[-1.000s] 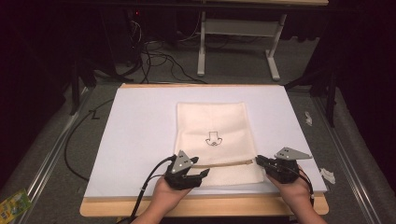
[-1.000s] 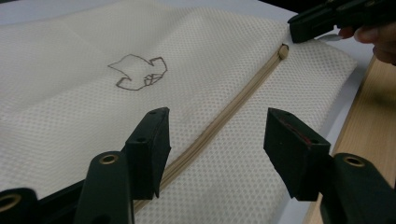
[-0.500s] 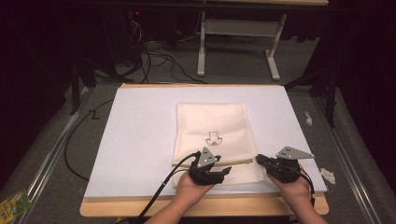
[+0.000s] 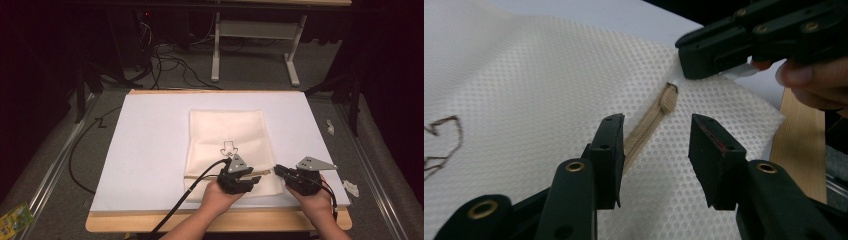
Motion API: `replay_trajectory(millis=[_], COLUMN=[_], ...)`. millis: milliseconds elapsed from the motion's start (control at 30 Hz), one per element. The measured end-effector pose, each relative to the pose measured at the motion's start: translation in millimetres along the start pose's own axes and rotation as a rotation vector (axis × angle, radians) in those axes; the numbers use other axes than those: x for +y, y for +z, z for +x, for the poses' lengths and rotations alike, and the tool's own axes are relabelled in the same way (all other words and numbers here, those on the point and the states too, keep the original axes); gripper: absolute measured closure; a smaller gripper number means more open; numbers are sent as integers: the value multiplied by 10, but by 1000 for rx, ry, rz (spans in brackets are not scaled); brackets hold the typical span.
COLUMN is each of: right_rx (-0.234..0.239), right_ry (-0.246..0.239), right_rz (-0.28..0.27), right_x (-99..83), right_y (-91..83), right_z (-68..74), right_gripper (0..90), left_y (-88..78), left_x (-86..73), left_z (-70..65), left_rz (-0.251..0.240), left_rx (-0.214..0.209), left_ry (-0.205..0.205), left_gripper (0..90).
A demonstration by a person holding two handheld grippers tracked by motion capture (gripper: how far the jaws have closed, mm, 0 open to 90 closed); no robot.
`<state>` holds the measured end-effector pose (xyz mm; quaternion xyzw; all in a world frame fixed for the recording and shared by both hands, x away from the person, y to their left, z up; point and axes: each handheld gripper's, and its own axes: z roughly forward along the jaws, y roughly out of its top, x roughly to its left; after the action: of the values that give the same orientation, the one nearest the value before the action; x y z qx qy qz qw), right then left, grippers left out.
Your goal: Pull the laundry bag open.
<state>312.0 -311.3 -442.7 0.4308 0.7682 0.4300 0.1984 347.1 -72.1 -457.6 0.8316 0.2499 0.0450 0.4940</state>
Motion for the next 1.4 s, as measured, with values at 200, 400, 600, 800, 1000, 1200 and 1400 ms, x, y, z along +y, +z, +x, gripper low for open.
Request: replay_trajectory(millis=[200,400,600,800,1000,1200,1400], right_rx=[-4,5,6,0,-3,-6,-3], right_ry=[-19,-25,-28,-29,-27,-16,-21], right_rz=[6,-4,-8,-10,-19,-20,-23], right_x=[19,24,26,24,25,26,30], right_y=[-12,-19,-21,-28,-35,-40,-47], right_z=[28,26,30,32,20,17,26], right_gripper=[853,854,853,853,852,852,853], left_y=[142,225,253,251,220,253,293], left_x=[54,55,62,61,64,54,44], left_z=[-29,-27,-52,-81,-134,-141,-158], left_rz=[26,17,-11,-30,-61,-72,-76], left_rx=[-19,-17,-15,-9,-1,2,17], left_ry=[-11,-52,-67,-56,-52,-61,-57], left_gripper=[616,652,719,805,867,860,861])
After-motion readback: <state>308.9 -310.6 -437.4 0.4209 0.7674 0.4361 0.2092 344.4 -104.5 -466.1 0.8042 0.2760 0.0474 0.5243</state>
